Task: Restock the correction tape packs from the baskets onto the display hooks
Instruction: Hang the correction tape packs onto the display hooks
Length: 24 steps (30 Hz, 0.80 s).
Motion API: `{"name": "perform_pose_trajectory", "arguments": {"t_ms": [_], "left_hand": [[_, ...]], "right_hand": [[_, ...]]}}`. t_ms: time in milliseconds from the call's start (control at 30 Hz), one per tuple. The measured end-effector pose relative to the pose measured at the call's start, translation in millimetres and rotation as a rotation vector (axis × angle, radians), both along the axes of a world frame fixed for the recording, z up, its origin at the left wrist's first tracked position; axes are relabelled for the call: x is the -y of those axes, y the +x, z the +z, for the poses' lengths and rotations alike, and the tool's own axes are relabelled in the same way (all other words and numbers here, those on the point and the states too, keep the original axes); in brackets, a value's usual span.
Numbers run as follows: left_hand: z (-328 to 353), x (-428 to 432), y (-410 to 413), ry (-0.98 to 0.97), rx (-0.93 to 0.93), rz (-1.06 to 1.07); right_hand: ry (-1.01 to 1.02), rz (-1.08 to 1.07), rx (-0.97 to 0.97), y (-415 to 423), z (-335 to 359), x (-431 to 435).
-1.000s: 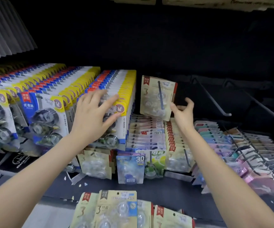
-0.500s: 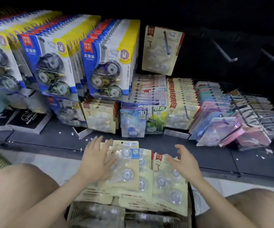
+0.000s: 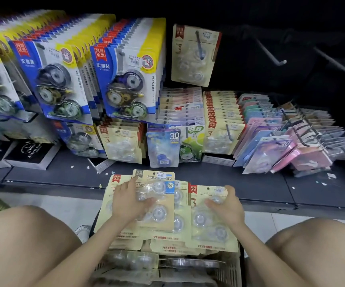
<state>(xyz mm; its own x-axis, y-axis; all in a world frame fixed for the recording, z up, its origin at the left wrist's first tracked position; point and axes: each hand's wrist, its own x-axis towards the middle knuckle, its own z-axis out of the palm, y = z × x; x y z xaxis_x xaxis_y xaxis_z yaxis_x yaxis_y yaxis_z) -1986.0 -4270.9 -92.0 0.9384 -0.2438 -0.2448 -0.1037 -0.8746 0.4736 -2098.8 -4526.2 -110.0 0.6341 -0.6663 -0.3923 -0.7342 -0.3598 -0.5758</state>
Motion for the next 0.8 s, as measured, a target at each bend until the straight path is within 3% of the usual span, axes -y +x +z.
{"name": "perform_pose_trajectory", "arguments": {"t_ms": [167,467,533,700,800], "left_hand": [[1.2,8.6,3.7,-0.140,0.113,0.033],[18.0,12.2,2.7,-0.456,-0.109,0.145],[18.1,10.6,2.1,-0.601,-0.169,0.237],[19.7,11.2,1.5,-0.930,-0.311,0.376],[33.0,17.0,-0.7,-1.075,-0.414,0.399]], "right_hand": [[-0.164,-0.037,0.035,3.5,18.7,3.9],[-0.319,0.039,0.249,5.5,64.5,8.0],[-0.192,-0.038,0.370,6.9,74.4,12.1],[0.474,-0.187,0.608,27.3,83.5,0.4],[0.586,-0.133,0.637,39.7,84.7,-20.2]]}}
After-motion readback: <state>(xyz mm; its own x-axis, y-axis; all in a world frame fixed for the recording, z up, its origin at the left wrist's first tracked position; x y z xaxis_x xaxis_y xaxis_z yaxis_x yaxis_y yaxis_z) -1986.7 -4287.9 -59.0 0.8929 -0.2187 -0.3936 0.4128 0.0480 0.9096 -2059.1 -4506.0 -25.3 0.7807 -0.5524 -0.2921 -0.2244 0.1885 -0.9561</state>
